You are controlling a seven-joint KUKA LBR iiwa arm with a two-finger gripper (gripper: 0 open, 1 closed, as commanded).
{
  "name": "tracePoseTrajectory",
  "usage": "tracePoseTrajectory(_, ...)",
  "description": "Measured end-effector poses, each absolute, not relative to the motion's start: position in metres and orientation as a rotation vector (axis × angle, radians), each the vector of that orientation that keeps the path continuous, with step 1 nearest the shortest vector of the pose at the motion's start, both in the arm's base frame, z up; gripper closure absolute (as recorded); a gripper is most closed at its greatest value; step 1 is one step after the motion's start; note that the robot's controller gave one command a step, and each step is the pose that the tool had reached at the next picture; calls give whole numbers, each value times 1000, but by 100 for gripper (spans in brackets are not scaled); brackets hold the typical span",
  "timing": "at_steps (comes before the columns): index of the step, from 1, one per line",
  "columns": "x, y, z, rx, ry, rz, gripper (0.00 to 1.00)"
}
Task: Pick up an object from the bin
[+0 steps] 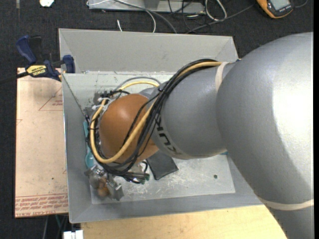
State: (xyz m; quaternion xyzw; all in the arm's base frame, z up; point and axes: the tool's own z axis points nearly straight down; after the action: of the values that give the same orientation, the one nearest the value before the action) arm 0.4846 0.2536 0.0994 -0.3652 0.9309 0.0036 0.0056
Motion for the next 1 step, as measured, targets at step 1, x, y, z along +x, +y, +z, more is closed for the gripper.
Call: tracePoseTrajectory(1,482,252,130,-1146,2923,9,100)
